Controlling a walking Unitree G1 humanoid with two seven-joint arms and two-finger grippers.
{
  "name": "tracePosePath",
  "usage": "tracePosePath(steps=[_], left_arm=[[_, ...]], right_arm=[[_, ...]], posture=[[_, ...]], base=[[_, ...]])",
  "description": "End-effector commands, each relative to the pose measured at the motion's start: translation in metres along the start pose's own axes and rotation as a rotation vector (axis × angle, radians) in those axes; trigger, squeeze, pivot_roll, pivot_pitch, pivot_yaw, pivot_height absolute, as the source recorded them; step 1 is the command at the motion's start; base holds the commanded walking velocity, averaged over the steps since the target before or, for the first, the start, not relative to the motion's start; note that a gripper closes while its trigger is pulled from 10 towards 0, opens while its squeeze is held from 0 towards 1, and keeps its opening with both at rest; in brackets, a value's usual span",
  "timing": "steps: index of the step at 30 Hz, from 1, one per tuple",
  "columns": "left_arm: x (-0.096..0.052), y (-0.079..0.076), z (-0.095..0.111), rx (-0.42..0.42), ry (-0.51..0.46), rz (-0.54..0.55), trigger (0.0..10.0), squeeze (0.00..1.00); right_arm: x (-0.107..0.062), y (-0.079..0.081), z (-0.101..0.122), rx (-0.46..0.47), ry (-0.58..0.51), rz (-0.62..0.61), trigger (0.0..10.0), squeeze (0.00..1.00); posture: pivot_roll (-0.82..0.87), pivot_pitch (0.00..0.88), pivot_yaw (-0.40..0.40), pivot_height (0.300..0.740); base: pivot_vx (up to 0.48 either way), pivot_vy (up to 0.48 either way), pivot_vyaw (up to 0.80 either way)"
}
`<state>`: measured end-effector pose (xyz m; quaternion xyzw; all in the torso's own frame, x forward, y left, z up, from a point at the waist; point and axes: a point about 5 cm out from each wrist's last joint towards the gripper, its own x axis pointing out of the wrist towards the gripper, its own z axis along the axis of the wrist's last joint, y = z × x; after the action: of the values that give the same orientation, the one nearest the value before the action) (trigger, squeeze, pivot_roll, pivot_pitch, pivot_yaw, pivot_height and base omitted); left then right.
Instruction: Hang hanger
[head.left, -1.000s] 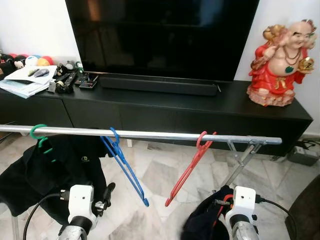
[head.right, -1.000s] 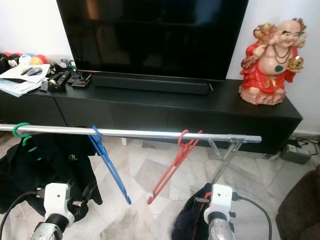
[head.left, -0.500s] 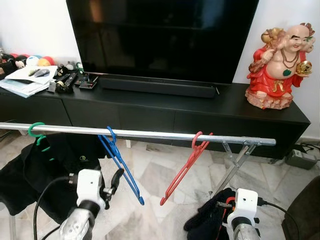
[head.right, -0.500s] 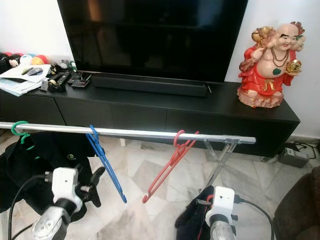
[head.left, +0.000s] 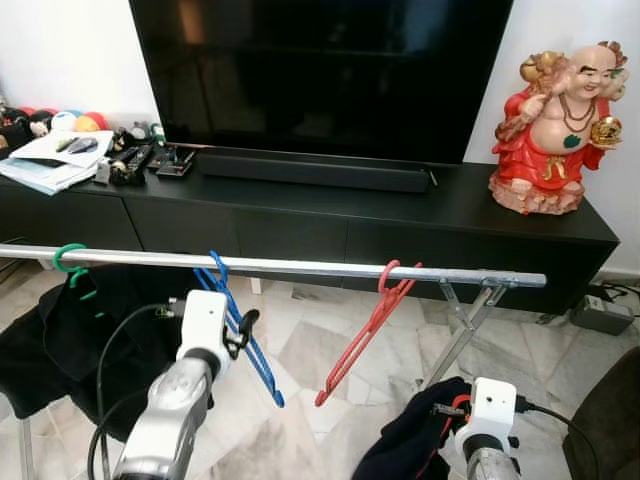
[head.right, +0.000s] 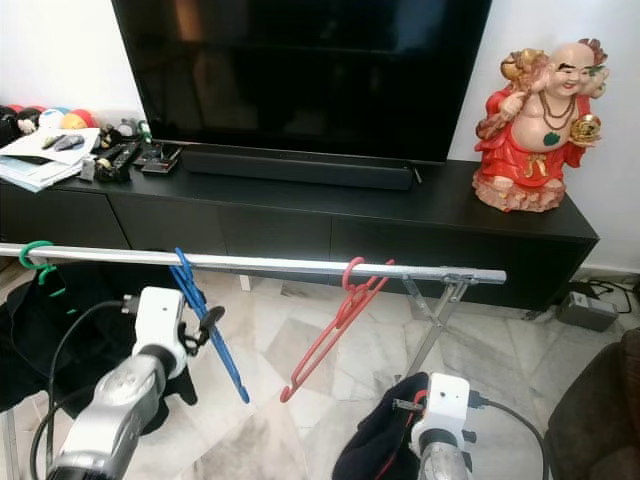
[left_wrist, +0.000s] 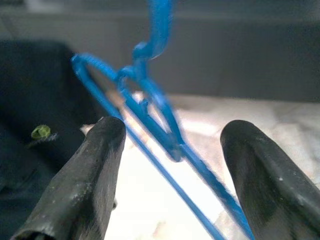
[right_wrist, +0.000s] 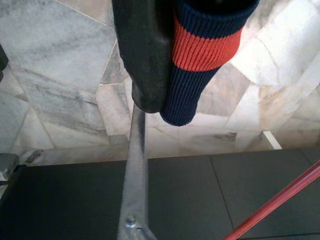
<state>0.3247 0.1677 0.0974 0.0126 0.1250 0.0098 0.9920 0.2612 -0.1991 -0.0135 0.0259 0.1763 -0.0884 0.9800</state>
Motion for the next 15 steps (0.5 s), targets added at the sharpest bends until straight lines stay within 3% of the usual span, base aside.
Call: tracePosePath(steps=[1, 9, 15], left_arm=[[0.004, 0.004, -0.009, -0.005, 0.074, 0.067, 10.0, 0.00], [0.020, 0.000, -0.003, -0.034, 0.120, 0.128, 10.0, 0.00], [0.021, 0.004, -0.005, -0.044, 0.134, 0.166, 10.0, 0.00]], right_arm=[[0.002, 0.002, 0.003, -0.004, -0.004, 0.008, 10.0, 0.00], [0.002, 0.002, 0.003, -0.004, -0.005, 0.008, 10.0, 0.00], [0.002, 0.001, 0.003, -0.005, -0.005, 0.005, 10.0, 0.00]], posture=[[0.10, 0.033, -0.005, 0.740], [0.09, 0.037, -0.003, 0.740], [0.09, 0.036, -0.002, 0.740]], base=[[0.000, 0.000, 0.00], [0.000, 0.000, 0.00], [0.000, 0.000, 0.00]])
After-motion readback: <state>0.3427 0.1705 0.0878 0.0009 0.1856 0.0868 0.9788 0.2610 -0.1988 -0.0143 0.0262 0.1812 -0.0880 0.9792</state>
